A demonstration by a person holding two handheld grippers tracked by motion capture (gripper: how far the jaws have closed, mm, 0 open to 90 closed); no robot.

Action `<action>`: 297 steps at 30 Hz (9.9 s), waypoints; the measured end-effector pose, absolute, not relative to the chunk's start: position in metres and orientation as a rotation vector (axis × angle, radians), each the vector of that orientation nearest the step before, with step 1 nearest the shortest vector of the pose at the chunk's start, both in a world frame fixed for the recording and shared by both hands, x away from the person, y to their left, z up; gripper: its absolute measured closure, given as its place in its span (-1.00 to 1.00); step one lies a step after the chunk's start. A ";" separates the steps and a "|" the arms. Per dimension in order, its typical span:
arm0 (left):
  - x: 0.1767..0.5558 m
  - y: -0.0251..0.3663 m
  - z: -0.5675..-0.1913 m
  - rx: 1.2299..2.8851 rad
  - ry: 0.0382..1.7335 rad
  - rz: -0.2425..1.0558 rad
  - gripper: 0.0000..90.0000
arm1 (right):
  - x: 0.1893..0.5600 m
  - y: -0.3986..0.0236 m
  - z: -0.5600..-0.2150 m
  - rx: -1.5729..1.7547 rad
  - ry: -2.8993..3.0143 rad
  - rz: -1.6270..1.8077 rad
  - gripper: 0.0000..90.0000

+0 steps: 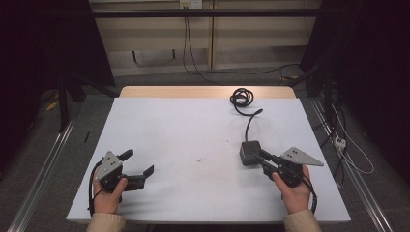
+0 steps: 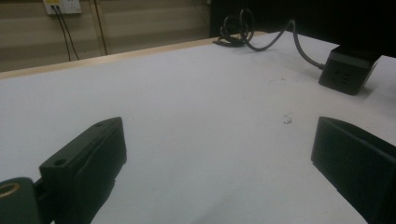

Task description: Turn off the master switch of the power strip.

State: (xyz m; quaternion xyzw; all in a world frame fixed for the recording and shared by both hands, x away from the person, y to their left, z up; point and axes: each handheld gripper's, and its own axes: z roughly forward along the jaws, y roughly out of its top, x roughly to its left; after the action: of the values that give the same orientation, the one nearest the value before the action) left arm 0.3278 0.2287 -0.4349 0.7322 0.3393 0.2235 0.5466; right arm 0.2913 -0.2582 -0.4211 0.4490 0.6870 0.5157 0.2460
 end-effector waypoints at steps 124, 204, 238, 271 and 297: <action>0.328 0.226 -0.437 1.750 0.810 0.520 -0.93 | 0.329 -0.254 -0.422 1.261 1.951 1.350 1.00; 0.326 0.228 -0.437 1.749 0.815 0.527 -0.93 | 0.329 -0.250 -0.431 1.239 1.973 1.232 1.00; 0.326 0.228 -0.437 1.747 0.823 0.525 -0.93 | 0.329 -0.251 -0.431 1.228 1.976 1.241 1.00; 0.326 0.229 -0.437 1.747 0.822 0.527 -0.93 | 0.330 -0.251 -0.428 1.228 1.970 1.261 1.00; 0.325 0.231 -0.437 1.751 0.818 0.532 -0.93 | 0.331 -0.249 -0.424 1.215 1.943 1.293 0.28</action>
State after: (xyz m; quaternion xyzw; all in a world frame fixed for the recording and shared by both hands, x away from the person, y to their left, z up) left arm 0.3251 0.2313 -0.4367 0.7362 0.3437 0.2238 0.5384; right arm 0.3305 -0.2492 -0.4239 0.4468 0.7146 0.4755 0.2522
